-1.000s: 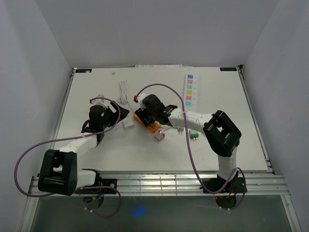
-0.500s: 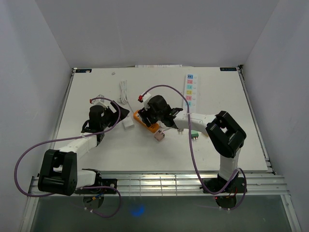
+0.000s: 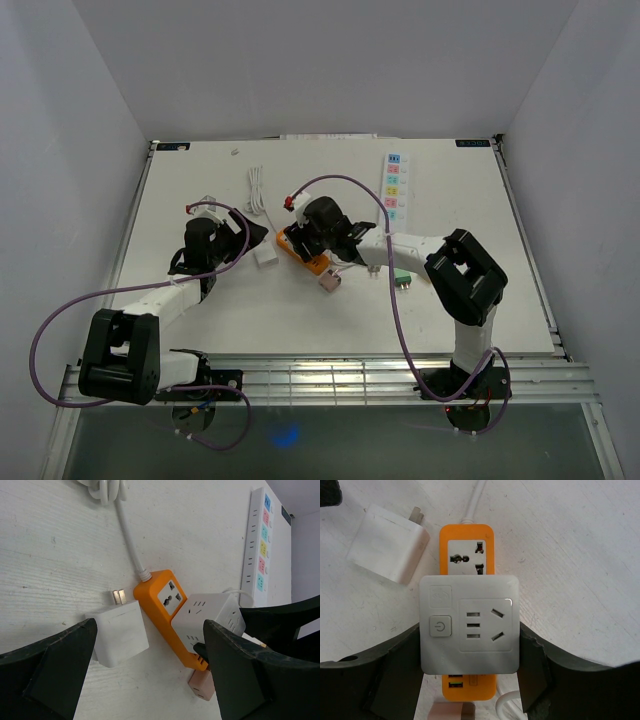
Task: Insert the plug
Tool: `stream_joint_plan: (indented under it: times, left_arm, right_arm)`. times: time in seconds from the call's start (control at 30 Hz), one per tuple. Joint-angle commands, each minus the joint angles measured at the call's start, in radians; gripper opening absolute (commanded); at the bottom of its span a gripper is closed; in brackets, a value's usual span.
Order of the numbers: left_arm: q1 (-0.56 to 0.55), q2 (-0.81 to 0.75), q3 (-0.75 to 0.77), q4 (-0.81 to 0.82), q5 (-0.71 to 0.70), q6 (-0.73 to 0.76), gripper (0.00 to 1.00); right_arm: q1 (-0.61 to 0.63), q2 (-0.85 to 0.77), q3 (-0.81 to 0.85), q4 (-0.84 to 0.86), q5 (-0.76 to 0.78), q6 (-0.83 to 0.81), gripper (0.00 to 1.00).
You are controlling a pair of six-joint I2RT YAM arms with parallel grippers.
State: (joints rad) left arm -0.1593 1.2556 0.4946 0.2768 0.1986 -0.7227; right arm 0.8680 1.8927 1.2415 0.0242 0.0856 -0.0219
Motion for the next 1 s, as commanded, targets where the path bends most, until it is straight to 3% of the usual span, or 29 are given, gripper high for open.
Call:
stream_joint_plan:
  times: [0.0,0.27,0.43,0.47,0.5,0.57,0.6,0.97]
  left_arm:
    - [0.001,-0.018,0.012,0.009,-0.002,0.008,0.98]
    - [0.000,-0.025,0.012,0.004,-0.007,0.011,0.98]
    - [0.000,-0.019,0.013,0.002,-0.007,0.011,0.98]
    - [0.001,-0.019,0.015,0.002,-0.008,0.011,0.98]
    - [0.000,-0.019,0.015,0.002,-0.007,0.011,0.98]
    - [0.001,-0.018,0.016,0.002,-0.007,0.011,0.98]
    - [0.000,-0.018,0.016,0.002,-0.008,0.011,0.98]
    - [0.000,-0.019,0.016,-0.004,-0.007,0.014,0.98]
  right_arm:
    - [0.000,0.089,-0.054,-0.274,0.042,0.027,0.29]
    - [-0.014,0.026,0.035,-0.280,0.066,0.027,0.44]
    - [-0.030,0.002,0.152,-0.303,0.062,-0.010,0.61]
    - [-0.032,0.000,0.171,-0.309,0.057,-0.013,0.66]
    - [-0.031,-0.009,0.190,-0.313,0.043,-0.019,0.83]
    - [-0.032,-0.018,0.228,-0.314,0.034,-0.030,1.00]
    - [-0.032,-0.026,0.237,-0.317,0.017,-0.033,0.90]
    - [-0.041,-0.110,0.190,-0.285,-0.021,-0.047,0.89]
